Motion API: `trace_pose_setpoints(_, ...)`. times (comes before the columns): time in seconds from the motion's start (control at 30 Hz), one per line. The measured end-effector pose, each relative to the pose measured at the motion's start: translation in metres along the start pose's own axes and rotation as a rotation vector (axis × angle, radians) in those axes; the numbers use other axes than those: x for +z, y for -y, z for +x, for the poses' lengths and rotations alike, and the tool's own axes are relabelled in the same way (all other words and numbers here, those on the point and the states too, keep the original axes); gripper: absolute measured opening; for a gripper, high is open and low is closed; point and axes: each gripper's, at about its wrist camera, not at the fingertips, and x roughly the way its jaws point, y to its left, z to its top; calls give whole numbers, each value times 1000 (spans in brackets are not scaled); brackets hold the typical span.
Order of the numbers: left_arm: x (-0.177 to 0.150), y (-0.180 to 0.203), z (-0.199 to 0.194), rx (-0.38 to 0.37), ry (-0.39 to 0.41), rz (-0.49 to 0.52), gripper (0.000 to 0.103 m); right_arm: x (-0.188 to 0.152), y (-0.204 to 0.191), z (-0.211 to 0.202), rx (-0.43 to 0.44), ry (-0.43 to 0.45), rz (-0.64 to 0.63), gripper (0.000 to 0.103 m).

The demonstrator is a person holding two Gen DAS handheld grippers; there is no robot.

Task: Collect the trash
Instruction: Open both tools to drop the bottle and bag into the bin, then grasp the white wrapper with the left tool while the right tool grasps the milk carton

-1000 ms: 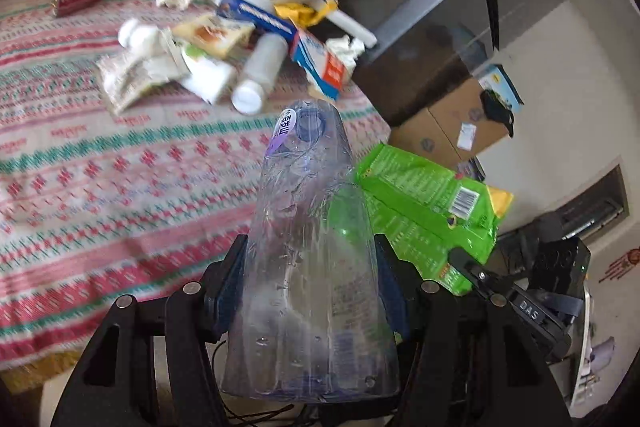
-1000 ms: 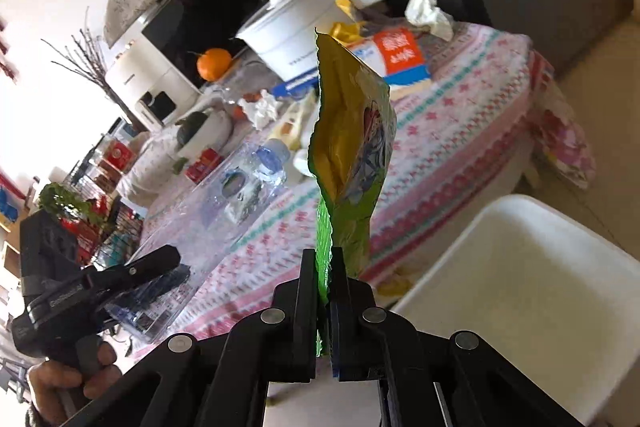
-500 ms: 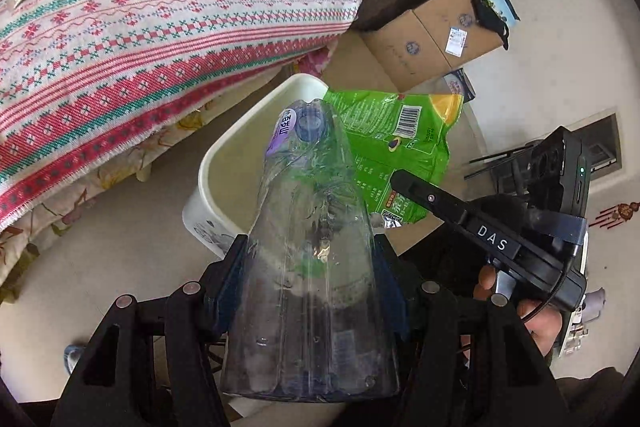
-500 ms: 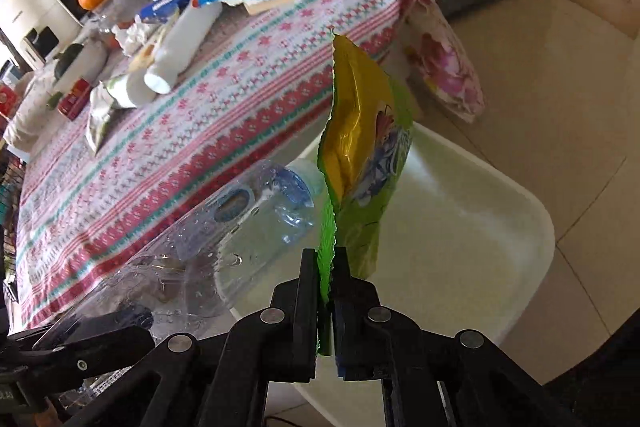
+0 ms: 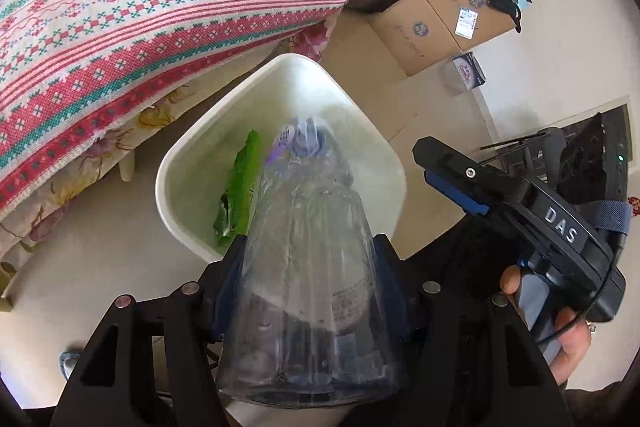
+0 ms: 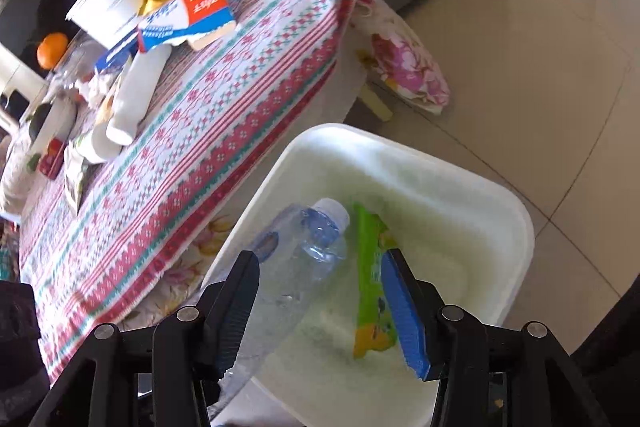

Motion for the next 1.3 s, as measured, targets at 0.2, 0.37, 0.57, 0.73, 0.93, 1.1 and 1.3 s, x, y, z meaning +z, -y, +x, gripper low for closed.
trace_pose_setpoints(0.2, 18, 14, 26, 39, -54, 26, 65, 2, 2, -1, 9, 9, 16, 58)
trace_pose_setpoints(0.37, 29, 11, 2, 30, 47, 32, 66, 3, 10, -3, 15, 16, 42, 60)
trace_pose_setpoints(0.57, 38, -5, -26, 33, 116, -7, 71, 3, 4, -1, 35, 11, 26, 62)
trace_pose_setpoints(0.73, 43, -26, -47, 73, 155, -57, 71, 2, 0, 0, 48, 14, 14, 64)
trace_pose_setpoints(0.93, 44, -53, -77, 149, 227, -130, 71, 0, -12, 2, 76, 24, -27, 73)
trace_pose_setpoints(1.1, 46, -87, -100, 171, 274, -239, 71, -3, -24, 9, 95, 6, -64, 76)
trace_pose_setpoints(1.3, 48, -144, -141, 174, 387, -456, 71, -7, -35, 20, 105, -35, -95, 78)
